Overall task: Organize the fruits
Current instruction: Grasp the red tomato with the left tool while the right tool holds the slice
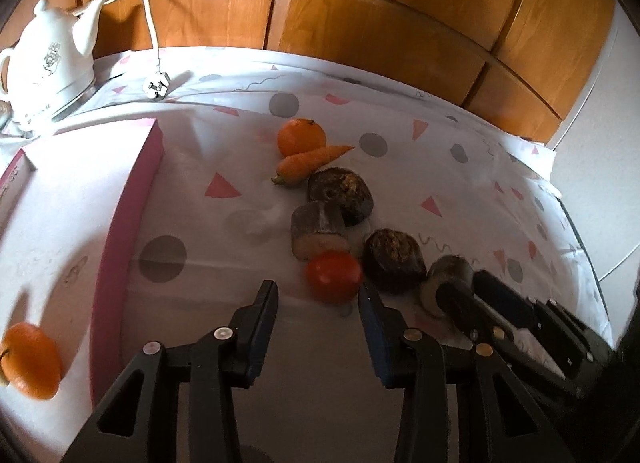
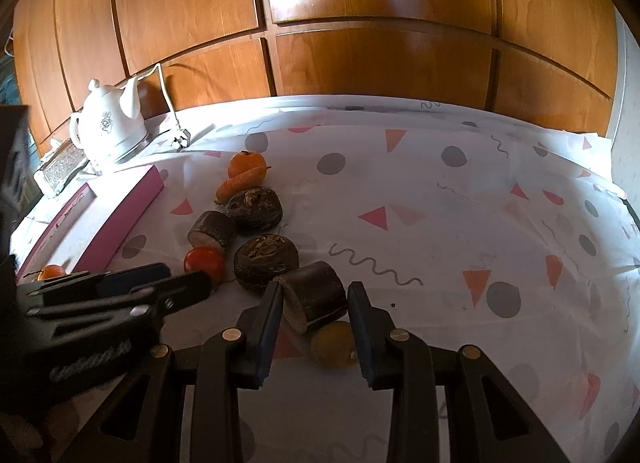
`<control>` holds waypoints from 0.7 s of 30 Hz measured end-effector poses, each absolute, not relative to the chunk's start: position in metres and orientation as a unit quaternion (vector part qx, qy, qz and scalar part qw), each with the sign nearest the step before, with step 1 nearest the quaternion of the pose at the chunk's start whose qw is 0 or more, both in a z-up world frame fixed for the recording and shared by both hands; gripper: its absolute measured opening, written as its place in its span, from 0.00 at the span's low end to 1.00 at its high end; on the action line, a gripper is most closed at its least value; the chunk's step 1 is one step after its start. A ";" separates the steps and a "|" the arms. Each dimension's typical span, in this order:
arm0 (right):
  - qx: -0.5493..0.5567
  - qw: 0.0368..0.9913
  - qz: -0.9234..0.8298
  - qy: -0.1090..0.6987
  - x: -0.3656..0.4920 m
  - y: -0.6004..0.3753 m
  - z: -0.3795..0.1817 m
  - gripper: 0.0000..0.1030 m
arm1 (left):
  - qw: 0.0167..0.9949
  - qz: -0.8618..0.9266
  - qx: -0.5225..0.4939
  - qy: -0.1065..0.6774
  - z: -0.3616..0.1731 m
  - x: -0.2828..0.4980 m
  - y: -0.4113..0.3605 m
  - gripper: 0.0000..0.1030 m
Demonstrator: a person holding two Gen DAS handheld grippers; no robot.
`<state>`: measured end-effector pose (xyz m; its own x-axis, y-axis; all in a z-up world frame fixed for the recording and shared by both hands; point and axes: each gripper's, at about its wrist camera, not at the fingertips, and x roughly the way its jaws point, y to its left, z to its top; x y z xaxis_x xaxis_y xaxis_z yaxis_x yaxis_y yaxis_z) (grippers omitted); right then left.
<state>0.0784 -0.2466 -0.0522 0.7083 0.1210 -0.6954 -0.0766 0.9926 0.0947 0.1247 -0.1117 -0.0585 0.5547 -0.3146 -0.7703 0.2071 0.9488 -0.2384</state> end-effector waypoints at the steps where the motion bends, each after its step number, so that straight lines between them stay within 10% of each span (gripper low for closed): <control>1: 0.029 0.924 0.053 0.378 0.078 -0.246 -0.052 0.33 | 0.881 -0.148 -0.058 0.446 -0.058 0.126 -0.113 0.40; 21: 0.026 0.926 0.048 0.375 0.077 -0.245 -0.052 0.33 | 0.890 -0.151 -0.029 0.429 -0.057 0.091 -0.101 0.29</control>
<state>0.0771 -0.2445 -0.0522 0.7149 0.1082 -0.6908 -0.0690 0.9940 0.0843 0.0909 -0.1007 -0.0570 0.5866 -0.2944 -0.7545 0.2439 0.9526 -0.1821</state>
